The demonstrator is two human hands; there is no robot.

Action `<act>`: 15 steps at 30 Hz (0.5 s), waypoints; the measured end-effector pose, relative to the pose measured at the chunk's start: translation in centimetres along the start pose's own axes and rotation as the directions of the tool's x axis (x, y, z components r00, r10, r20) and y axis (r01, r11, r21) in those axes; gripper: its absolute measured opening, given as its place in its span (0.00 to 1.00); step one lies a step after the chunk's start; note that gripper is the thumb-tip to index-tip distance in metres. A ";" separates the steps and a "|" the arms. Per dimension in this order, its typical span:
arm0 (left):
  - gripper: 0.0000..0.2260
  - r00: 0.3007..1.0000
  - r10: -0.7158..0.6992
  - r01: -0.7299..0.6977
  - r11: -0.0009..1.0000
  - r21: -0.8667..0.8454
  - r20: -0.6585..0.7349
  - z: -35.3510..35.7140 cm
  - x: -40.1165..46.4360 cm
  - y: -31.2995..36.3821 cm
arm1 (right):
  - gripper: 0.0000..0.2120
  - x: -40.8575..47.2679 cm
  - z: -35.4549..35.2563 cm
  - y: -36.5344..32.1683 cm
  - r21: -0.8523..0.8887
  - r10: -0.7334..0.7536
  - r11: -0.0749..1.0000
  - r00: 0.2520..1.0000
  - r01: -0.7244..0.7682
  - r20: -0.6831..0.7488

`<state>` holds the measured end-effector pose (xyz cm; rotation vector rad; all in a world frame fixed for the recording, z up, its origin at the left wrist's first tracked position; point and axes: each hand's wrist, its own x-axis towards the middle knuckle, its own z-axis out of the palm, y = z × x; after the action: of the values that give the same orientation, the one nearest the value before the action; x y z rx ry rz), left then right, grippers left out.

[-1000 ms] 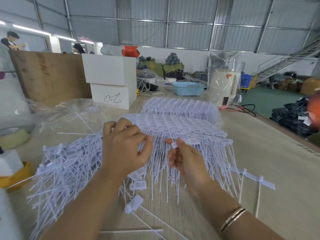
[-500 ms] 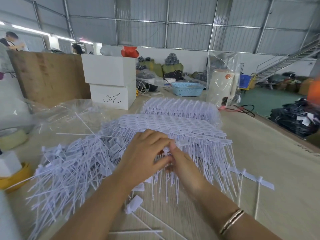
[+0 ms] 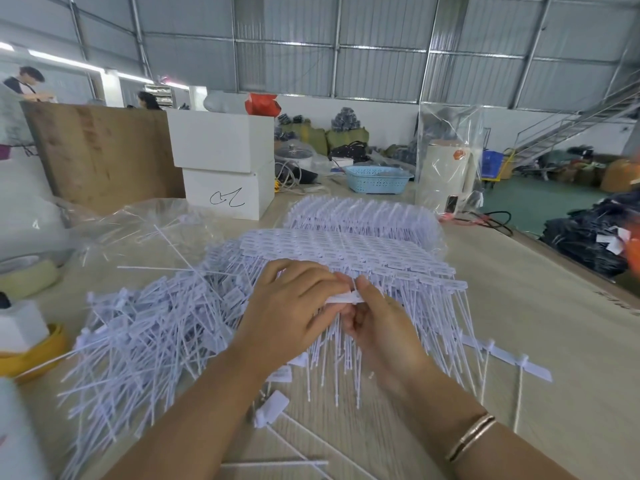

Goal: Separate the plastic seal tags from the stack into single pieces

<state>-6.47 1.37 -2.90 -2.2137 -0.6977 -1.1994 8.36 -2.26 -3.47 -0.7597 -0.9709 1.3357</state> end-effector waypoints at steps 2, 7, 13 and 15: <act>0.09 1.000 -0.018 0.017 0.999 0.039 0.003 0.2 -0.1 0.1 | 0.15 -0.1 0.1 0.2 -0.015 -0.005 1.000 1.000 0.004 -0.012; 0.10 0.977 -0.215 0.213 0.951 -0.225 0.017 0.3 0.1 0.9 | 0.15 -0.2 0.4 0.0 -0.028 -0.044 0.999 0.999 0.044 0.017; 0.10 0.833 -0.552 0.448 0.632 -0.632 0.039 -1.2 1.1 1.1 | 0.14 -0.2 0.0 -0.9 0.150 -0.053 0.988 0.998 0.047 0.039; 0.09 0.868 -0.491 0.390 0.767 -0.509 -0.074 -2.0 1.0 0.4 | 0.15 0.0 -0.4 -1.1 0.083 -0.066 0.995 0.997 0.063 0.028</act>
<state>-6.87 -0.03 -1.19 -2.3234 -0.9570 -2.0027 9.21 -2.39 -2.64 -0.6425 -0.9516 1.3259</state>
